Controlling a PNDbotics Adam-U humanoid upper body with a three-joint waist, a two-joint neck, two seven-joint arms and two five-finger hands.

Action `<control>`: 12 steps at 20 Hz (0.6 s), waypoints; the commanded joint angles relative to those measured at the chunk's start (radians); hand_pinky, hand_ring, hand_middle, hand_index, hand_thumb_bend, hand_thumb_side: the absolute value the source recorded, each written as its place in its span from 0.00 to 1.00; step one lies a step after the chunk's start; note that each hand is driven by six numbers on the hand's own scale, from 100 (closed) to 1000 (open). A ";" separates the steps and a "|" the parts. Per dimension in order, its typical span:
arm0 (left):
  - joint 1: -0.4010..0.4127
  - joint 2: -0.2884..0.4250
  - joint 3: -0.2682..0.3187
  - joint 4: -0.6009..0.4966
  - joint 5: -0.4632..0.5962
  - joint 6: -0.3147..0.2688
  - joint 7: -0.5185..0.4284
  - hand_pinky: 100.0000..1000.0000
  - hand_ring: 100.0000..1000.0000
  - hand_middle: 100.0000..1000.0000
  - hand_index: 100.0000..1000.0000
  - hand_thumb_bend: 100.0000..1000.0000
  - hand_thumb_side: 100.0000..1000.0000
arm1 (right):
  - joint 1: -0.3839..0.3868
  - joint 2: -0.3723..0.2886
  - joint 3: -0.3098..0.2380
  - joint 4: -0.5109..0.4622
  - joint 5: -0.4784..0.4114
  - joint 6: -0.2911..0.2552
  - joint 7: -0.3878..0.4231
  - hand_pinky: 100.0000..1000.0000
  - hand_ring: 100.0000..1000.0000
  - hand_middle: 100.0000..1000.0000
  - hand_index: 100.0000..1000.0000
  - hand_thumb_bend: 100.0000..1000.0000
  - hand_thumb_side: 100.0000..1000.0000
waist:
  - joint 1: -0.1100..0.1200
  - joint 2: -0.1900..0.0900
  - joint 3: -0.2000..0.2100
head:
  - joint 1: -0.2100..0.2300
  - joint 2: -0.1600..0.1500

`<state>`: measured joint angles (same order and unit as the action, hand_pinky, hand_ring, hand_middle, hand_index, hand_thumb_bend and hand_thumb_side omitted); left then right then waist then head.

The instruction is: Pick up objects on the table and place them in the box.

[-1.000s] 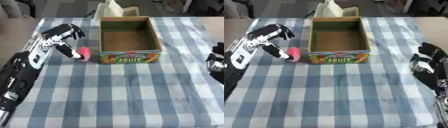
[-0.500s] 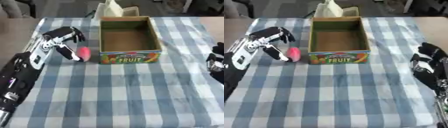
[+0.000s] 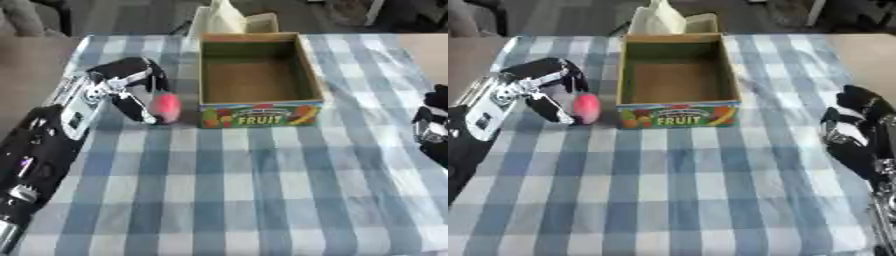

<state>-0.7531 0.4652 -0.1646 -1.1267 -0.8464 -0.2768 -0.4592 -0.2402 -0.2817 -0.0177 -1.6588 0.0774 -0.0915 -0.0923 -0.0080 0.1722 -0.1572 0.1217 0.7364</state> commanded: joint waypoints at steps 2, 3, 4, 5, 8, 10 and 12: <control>-0.014 0.015 0.001 -0.008 -0.005 0.004 0.019 0.60 0.44 0.44 0.56 0.36 0.04 | -0.009 -0.013 -0.002 -0.014 -0.006 -0.001 0.001 0.71 0.80 0.70 0.81 0.00 0.00 | 0.000 -0.015 0.000 | 0.003 -0.006; -0.014 0.014 0.002 -0.008 -0.006 0.005 0.025 0.59 0.43 0.42 0.54 0.33 0.04 | -0.009 -0.013 -0.002 -0.014 -0.006 -0.001 0.001 0.71 0.80 0.70 0.81 0.00 0.00 | 0.000 -0.015 0.000 | 0.003 -0.006; -0.014 0.014 0.002 -0.007 -0.006 0.007 0.032 0.59 0.42 0.40 0.51 0.31 0.03 | -0.009 -0.013 -0.002 -0.014 -0.006 -0.001 0.001 0.71 0.80 0.70 0.81 0.00 0.00 | 0.000 -0.015 -0.001 | 0.003 -0.006; -0.014 0.013 0.001 -0.006 -0.006 0.007 0.038 0.58 0.41 0.39 0.50 0.29 0.03 | -0.009 -0.013 -0.002 -0.014 -0.006 -0.001 0.001 0.71 0.80 0.70 0.81 0.00 0.00 | 0.000 -0.015 -0.001 | 0.003 -0.006; -0.015 0.013 0.000 -0.005 -0.003 0.007 0.051 0.57 0.37 0.35 0.45 0.23 0.03 | -0.009 -0.013 -0.002 -0.015 -0.007 0.000 0.000 0.71 0.80 0.70 0.81 0.00 0.00 | 0.000 -0.015 -0.001 | 0.003 -0.006; -0.015 0.014 0.001 -0.007 0.002 0.007 0.057 0.56 0.36 0.34 0.44 0.22 0.03 | -0.009 -0.013 -0.002 -0.014 -0.007 0.000 0.001 0.71 0.80 0.70 0.81 0.00 0.00 | 0.001 -0.015 -0.001 | 0.003 -0.006; -0.016 0.016 0.002 -0.016 0.011 0.007 0.061 0.56 0.36 0.34 0.44 0.21 0.03 | -0.009 -0.013 -0.003 -0.014 -0.006 0.000 0.000 0.71 0.80 0.70 0.81 0.00 0.00 | 0.001 -0.016 -0.001 | 0.002 -0.006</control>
<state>-0.7498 0.4650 -0.1661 -1.1219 -0.8444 -0.2700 -0.4055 -0.2402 -0.2817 -0.0177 -1.6588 0.0767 -0.0915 -0.0923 -0.0078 0.1722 -0.1576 0.1217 0.7364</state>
